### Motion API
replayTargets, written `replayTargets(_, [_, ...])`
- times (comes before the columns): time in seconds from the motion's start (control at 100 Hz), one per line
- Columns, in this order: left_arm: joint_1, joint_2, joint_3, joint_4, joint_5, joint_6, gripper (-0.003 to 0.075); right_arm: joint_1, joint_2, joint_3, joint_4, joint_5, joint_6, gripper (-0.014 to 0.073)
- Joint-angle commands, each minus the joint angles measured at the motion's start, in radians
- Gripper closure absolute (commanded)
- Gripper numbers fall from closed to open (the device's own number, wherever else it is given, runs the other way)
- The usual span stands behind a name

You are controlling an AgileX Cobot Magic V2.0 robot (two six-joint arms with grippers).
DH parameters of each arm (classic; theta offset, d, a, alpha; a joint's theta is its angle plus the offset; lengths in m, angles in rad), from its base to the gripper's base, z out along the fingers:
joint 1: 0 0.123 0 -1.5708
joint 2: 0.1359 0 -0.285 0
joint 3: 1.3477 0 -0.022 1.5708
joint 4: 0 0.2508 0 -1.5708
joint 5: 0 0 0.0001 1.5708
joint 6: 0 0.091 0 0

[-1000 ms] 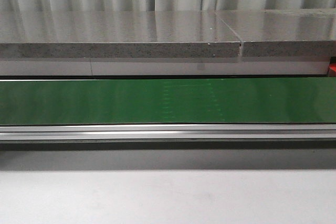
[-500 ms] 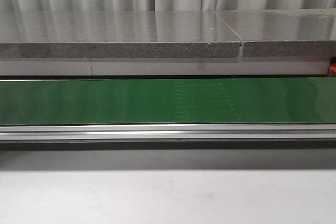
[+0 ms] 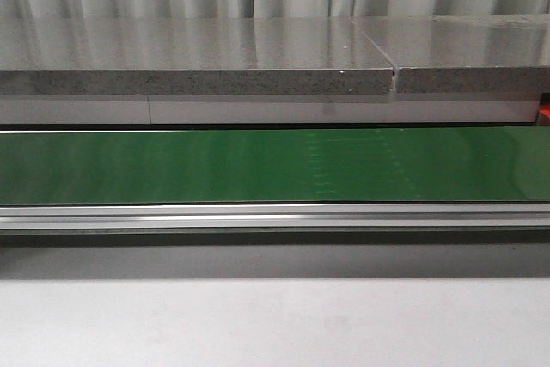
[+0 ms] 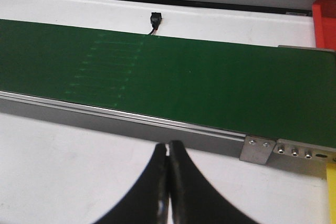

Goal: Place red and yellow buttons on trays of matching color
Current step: 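Lift the yellow button with the left gripper toward the belt, then grasp a red button beside the belt with the left gripper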

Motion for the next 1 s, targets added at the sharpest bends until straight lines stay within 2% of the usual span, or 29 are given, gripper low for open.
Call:
replayTargets(0.0, [0.034,0.008,-0.033,-0.01,-0.001,0.024,0.0209,0.001,0.008,-0.026,0.001,-0.065,-0.01,0.0659])
replayTargets(0.26, [0.081,0.133,-0.033,0.039,0.009,0.026,0.0209,0.001,0.008,-0.026,0.001,-0.065,-0.01,0.0659])
replayTargets(0.47, [0.081,0.215,-0.035,0.053,-0.09,0.026,0.0209,0.001,0.008,-0.026,0.001,-0.065,-0.01,0.0659])
replayTargets(0.65, [0.081,0.295,-0.075,0.082,-0.11,0.026,0.0209,0.001,0.008,-0.026,0.001,-0.065,-0.01,0.0659])
replayTargets(0.99, [0.081,0.351,-0.091,0.084,-0.301,0.026,0.0209,0.001,0.008,-0.026,0.001,-0.065,-0.01,0.0659])
